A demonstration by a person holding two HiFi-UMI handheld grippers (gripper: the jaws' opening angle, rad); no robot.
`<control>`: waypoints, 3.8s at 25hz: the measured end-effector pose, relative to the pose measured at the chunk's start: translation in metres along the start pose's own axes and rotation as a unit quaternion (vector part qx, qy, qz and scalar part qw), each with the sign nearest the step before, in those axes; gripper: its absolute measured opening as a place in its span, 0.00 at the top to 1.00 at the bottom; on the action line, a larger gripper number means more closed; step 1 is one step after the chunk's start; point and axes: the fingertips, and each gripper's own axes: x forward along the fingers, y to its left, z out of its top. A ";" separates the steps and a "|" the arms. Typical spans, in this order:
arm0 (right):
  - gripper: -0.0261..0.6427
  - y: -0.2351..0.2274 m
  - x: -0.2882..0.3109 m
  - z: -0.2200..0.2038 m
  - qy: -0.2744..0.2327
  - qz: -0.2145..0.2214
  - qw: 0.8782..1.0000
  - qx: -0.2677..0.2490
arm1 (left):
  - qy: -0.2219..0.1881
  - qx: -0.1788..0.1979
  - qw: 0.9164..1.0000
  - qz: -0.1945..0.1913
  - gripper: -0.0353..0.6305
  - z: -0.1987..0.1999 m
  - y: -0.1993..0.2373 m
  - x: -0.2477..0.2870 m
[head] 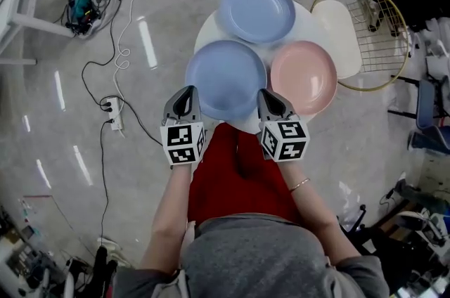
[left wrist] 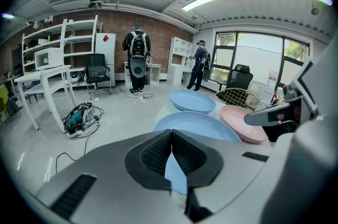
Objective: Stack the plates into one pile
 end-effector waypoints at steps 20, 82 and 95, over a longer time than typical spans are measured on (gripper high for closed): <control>0.92 -0.012 0.015 -0.044 0.094 -0.028 0.995 0.031 | 0.051 -0.047 0.997 0.029 0.92 -0.046 0.013 0.003; 0.81 -0.020 0.025 -0.065 0.132 -0.037 0.987 0.081 | 0.121 -0.078 0.989 0.024 0.80 -0.069 0.020 0.021; 0.81 -0.013 0.010 -0.014 0.071 -0.026 0.996 0.056 | 0.066 -0.072 0.994 0.040 0.80 -0.020 0.023 0.009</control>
